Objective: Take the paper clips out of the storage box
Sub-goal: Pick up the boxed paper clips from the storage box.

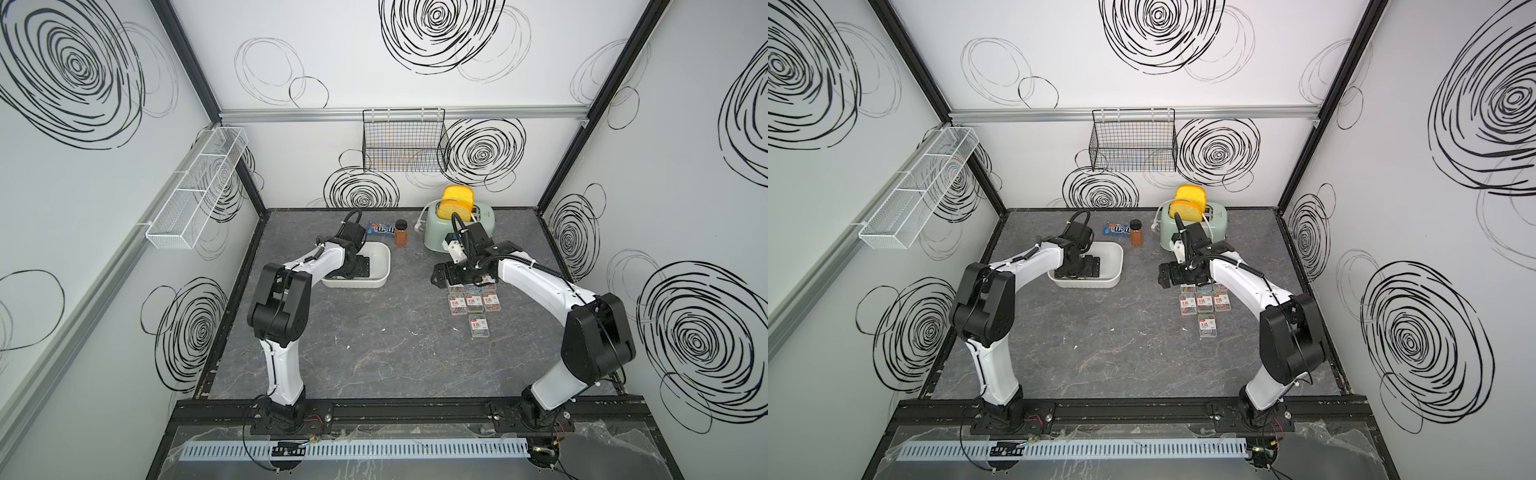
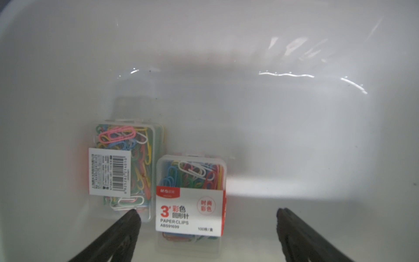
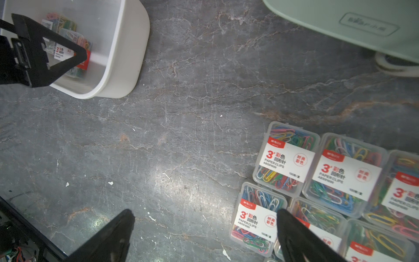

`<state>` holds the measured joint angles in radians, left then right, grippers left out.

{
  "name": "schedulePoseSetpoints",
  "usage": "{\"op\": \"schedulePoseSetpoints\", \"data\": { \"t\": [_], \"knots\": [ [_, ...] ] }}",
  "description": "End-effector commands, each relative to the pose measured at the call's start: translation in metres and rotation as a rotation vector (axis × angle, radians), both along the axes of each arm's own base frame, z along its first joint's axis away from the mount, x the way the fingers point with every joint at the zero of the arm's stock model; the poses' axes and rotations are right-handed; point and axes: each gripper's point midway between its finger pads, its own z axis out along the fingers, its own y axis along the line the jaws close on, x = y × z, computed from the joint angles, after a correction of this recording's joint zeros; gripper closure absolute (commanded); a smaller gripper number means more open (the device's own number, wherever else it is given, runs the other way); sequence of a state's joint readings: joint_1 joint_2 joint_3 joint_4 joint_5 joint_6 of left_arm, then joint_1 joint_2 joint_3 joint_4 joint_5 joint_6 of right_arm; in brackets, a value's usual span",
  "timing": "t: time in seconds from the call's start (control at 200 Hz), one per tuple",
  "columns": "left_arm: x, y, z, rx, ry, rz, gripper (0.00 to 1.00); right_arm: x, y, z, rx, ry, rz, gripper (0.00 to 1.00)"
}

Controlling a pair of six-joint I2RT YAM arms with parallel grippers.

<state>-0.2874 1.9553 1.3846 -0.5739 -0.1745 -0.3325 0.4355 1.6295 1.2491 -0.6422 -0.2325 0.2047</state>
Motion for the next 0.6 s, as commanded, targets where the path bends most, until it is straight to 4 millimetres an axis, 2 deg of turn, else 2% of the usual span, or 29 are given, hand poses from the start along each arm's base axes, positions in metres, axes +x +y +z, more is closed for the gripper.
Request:
{"op": "schedulePoseSetpoints", "data": {
  "t": [0.0,0.175,0.465,0.595],
  "knots": [
    [0.011,0.007,-0.006,0.03,-0.025,0.017,0.02,0.008,0.003,0.006,0.014,-0.024,0.017,0.01],
    [0.015,-0.001,-0.013,-0.003,-0.031,0.009,0.01,0.01,0.002,0.005,0.013,-0.023,0.02,0.0],
    [0.014,-0.015,-0.029,-0.054,-0.007,-0.018,0.13,0.013,0.002,0.001,0.01,-0.013,0.022,0.0],
    [0.01,-0.014,-0.036,-0.049,0.008,-0.016,0.13,0.013,0.002,0.001,0.011,-0.009,0.025,0.01]
  ]
}}
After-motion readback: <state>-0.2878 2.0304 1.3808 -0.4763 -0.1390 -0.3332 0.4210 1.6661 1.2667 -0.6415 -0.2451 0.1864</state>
